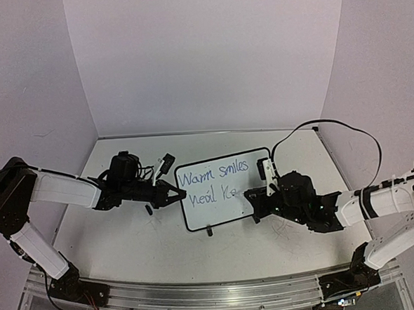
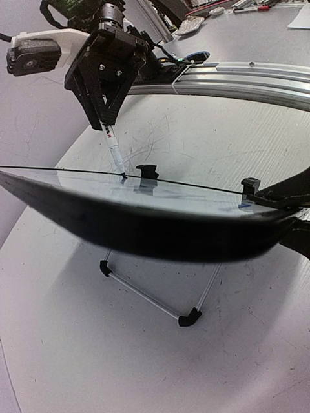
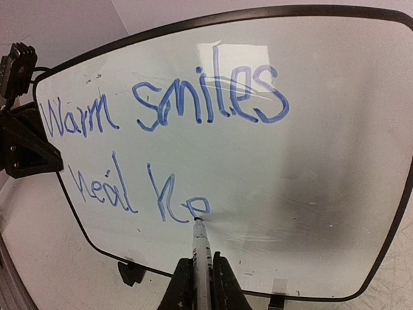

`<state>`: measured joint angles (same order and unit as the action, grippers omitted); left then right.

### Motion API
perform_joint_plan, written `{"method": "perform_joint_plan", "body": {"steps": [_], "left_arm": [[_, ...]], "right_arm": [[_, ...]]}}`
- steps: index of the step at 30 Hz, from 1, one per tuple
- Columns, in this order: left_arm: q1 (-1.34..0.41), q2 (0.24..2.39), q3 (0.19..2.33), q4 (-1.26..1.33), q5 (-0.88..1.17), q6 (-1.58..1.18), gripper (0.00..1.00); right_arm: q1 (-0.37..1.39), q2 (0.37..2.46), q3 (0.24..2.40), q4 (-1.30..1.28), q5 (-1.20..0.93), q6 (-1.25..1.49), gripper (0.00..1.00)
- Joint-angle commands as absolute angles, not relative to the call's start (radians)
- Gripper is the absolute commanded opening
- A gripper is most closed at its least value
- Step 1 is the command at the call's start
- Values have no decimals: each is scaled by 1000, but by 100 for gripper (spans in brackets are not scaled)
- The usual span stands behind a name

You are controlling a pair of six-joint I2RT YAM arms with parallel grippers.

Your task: Write a sentence on the whiteboard

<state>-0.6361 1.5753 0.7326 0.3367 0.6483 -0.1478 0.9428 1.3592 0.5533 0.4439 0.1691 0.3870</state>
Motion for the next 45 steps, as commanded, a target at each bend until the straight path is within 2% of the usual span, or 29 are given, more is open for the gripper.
{"method": "perform_joint_plan", "body": {"steps": [1,13,21,45], "left_arm": [[-627,1573,757,267,490,-83,0],[-627,1566,753,265,484,-81,0],[-628,1565,749,265,481,-80,0],[-636,1564,749,263,468,-84,0]], "right_arm": [[925,1345,548,405,223,378,0],[918,1300,558,388,235,369,0],[916,1180,525,423,176,303,0],[904,1200,541,387,226,294,0]]}}
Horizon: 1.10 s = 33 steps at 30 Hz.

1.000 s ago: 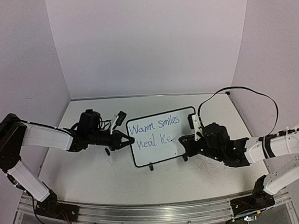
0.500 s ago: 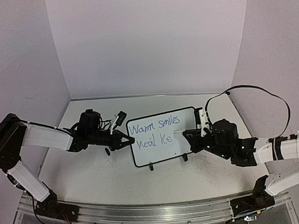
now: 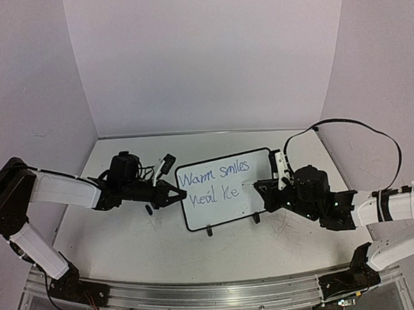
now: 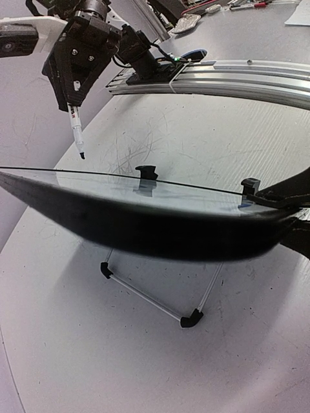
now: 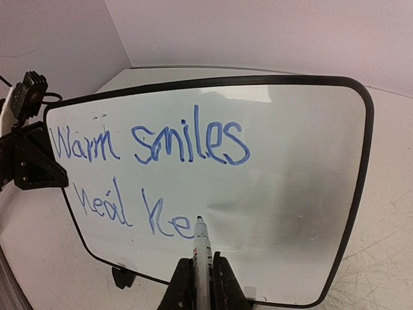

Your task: Write a sentence on the whiteboard

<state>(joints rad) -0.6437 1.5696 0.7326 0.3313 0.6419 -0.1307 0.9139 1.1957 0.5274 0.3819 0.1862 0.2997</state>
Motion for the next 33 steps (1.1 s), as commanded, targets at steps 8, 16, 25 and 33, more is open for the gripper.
{"method": "perform_joint_plan", "body": {"steps": [8,16,25,33], "left_arm": [[-638,1563,749,263,467,-84,0],[-638,1562,754,261,469,-84,0],[-641,1564,756,261,471,-83,0],[-642,1573,760,260,472,-81,0]], "right_arm": [[896,1230,546,418,160,260,0],[891,1265,558,449,155,284,0],[888,1287,558,461,175,296,0],[888,1312,579,473,139,272,0]]}}
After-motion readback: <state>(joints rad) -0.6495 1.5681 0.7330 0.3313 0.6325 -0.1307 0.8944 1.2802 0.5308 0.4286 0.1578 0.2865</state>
